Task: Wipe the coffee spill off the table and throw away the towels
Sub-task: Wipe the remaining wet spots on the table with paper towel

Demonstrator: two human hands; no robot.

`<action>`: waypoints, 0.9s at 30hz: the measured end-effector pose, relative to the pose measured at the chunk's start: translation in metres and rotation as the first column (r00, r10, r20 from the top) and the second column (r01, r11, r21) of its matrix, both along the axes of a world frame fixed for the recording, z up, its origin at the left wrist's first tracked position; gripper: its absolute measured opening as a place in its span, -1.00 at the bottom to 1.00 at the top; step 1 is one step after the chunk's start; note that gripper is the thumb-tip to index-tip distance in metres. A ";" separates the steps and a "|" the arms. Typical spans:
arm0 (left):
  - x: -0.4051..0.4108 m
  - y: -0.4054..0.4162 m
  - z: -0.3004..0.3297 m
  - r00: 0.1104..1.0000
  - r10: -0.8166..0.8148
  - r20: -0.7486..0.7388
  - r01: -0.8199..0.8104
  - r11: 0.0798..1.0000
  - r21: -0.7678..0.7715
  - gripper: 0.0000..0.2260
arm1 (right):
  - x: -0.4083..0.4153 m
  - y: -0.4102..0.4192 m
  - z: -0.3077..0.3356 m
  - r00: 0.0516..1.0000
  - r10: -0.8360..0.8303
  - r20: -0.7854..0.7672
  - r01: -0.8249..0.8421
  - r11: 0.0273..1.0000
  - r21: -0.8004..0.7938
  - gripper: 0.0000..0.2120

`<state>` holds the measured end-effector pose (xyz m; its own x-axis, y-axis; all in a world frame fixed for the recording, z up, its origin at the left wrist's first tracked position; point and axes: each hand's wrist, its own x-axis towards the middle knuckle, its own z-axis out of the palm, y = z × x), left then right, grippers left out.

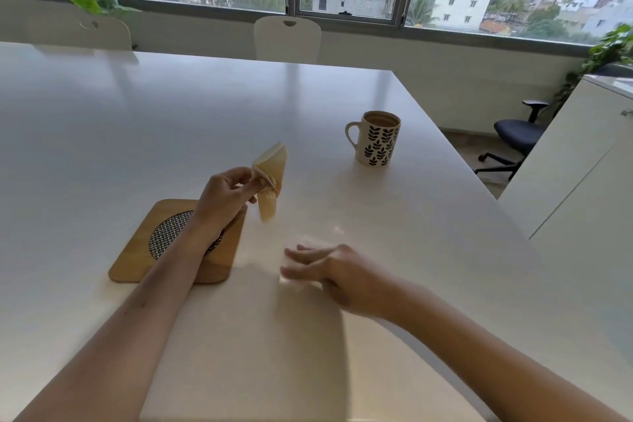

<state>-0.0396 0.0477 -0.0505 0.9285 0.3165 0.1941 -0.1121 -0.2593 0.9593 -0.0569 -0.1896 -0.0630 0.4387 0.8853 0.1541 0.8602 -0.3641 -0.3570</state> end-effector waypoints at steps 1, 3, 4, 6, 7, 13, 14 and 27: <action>0.000 0.000 0.000 1.000 -0.001 0.002 0.001 1.000 -0.003 -0.89 | -0.006 -0.012 -0.001 1.000 0.013 -0.015 -0.013 1.000 0.015 -0.42; -0.001 0.000 0.000 1.000 -0.007 0.005 0.007 1.000 -0.007 -0.87 | -0.004 -0.037 -0.003 0.997 -0.040 -0.062 0.043 0.998 0.045 -0.39; -0.001 0.000 0.001 1.000 -0.009 0.004 0.009 1.000 -0.010 -0.87 | 0.002 -0.050 -0.004 0.992 -0.099 -0.073 0.103 0.993 0.051 -0.40; -0.001 -0.001 0.000 1.000 -0.011 0.002 0.011 1.000 -0.015 -0.87 | 0.021 -0.074 -0.004 0.972 -0.234 -0.034 0.235 0.970 0.065 -0.49; -0.001 -0.001 0.000 1.000 -0.013 0.003 0.013 1.000 -0.017 -0.87 | 0.033 -0.085 -0.003 0.953 -0.304 0.005 0.303 0.950 0.072 -0.52; -0.002 -0.001 0.001 1.000 -0.005 -0.006 0.005 1.000 -0.009 -0.86 | 0.084 -0.073 0.007 0.856 -0.488 0.171 0.471 0.872 0.131 -0.70; -0.001 -0.001 0.001 1.000 -0.005 -0.005 0.005 1.000 -0.009 -0.86 | 0.087 -0.062 0.007 0.861 -0.482 0.164 0.467 0.875 0.123 -0.70; -0.001 0.001 0.001 1.000 -0.005 -0.011 0.005 0.999 -0.036 -0.90 | -0.016 -0.018 -0.007 0.992 -0.125 -0.019 0.126 0.978 0.166 -0.45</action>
